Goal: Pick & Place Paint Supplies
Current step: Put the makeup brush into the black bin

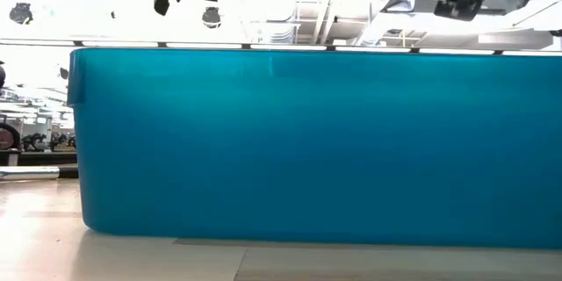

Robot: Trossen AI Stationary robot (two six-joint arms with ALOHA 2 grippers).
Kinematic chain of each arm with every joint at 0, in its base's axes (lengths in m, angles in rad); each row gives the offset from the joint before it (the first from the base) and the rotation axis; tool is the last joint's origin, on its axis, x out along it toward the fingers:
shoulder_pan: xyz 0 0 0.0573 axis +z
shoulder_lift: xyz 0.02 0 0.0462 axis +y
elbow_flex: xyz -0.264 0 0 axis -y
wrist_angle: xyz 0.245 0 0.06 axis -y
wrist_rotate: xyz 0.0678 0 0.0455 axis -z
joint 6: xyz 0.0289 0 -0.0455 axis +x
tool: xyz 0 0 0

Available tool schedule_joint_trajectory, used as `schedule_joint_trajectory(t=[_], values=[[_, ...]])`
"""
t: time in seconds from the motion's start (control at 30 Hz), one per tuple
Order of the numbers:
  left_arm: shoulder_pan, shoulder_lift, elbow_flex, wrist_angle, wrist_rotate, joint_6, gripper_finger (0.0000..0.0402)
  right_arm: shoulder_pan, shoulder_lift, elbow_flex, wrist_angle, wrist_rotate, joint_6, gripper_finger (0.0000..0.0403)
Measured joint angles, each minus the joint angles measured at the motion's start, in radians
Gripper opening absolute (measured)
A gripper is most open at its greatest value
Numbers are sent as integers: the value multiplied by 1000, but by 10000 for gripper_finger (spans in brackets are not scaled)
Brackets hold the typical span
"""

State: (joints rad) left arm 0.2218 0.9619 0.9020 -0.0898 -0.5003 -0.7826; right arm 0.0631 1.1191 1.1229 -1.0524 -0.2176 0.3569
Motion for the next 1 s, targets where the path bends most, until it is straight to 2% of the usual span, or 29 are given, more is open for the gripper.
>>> schedule_joint_trajectory(t=[0.5, 1.0], values=[[0, 0, 0, -1, 13, 0, 181, 26, 170, 5, 145, -136, 35, 13], [0, 0, 0, -8, 85, 28, 181, 120, 422, 173, 157, -152, 47, 13]])
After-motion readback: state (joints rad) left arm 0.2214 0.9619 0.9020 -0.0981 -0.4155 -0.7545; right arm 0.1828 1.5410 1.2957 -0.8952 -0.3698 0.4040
